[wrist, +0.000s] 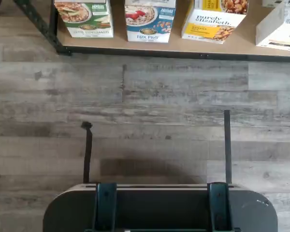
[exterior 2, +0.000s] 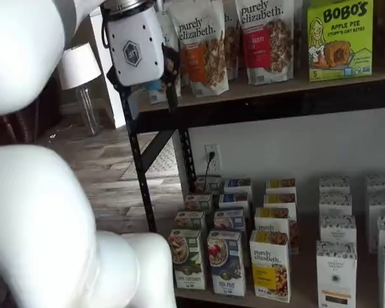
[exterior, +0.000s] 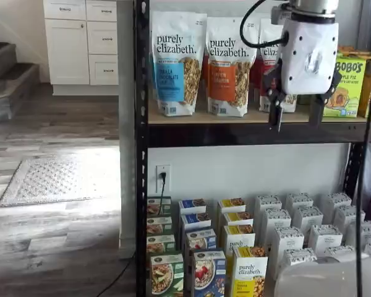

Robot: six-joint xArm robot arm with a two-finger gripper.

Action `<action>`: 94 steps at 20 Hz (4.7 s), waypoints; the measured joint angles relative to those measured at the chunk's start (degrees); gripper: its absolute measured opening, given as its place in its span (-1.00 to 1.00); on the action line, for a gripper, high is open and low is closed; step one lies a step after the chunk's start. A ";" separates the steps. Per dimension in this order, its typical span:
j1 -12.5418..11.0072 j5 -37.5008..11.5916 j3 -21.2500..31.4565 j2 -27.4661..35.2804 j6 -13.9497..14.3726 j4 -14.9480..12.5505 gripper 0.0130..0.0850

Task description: Pick up the blue and white box that is on the bottom shelf, the second box from the left

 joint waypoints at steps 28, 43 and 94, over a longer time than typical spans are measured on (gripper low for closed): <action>-2.77 -23.89 22.35 -0.16 -2.40 2.37 1.00; -4.36 -33.00 29.83 2.44 -3.93 1.52 1.00; 3.12 -82.83 33.43 45.39 4.08 -0.01 1.00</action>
